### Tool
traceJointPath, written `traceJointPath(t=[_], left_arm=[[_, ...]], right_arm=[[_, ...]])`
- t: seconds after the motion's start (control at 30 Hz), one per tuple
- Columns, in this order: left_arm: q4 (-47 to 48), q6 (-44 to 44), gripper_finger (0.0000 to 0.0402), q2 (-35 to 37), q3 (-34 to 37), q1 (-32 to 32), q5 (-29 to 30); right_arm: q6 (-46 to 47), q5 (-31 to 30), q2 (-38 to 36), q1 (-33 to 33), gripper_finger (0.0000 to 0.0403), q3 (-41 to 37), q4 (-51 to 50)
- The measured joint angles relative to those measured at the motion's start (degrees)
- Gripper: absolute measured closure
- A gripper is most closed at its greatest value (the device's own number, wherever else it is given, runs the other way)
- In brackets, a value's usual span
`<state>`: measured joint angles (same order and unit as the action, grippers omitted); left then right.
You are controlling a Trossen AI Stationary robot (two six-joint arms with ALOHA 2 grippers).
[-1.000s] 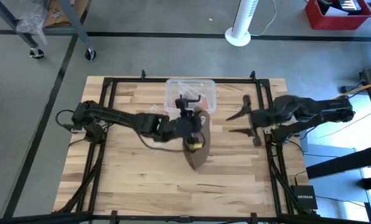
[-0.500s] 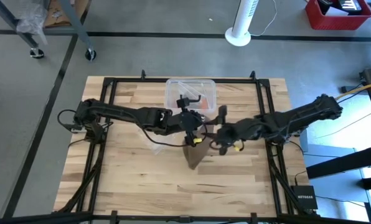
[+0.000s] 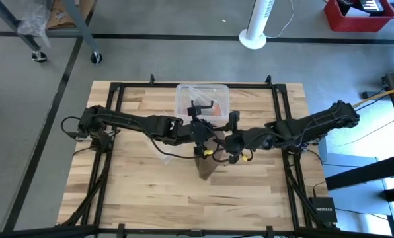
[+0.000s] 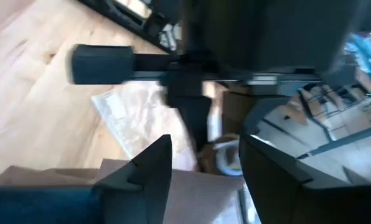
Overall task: Roll bandage
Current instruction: Roll the brown bandage
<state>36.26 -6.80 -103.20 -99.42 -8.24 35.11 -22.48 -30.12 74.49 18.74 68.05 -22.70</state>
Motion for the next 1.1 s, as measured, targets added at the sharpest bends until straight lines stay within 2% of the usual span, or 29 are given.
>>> traceJointPath(t=[0.3,0.53,0.73,0.97,1.1], left_arm=[[0.4,-0.5,0.0346,0.0,0.0,0.3,0.1],[0.8,-0.1,0.0345,0.0,0.1,0.3,-0.1],[1.5,0.4,0.0345,-0.1,0.2,-0.1,-4.1],[3.6,0.6,0.0345,-0.1,0.3,0.0,-5.5],[3.6,1.0,0.0345,-0.1,0.7,0.1,-6.7]], right_arm=[[-0.1,-2.7,0.6,0.8,0.0215,0.0,0.0],[1.4,-2.8,1.1,-0.4,0.0215,0.0,-4.1],[1.2,-2.2,2.0,-0.8,0.0215,0.1,-5.7],[4.3,-2.0,4.4,-1.8,0.0215,0.2,-7.3],[4.6,-4.8,6.3,-2.2,0.0215,0.1,-6.8]])
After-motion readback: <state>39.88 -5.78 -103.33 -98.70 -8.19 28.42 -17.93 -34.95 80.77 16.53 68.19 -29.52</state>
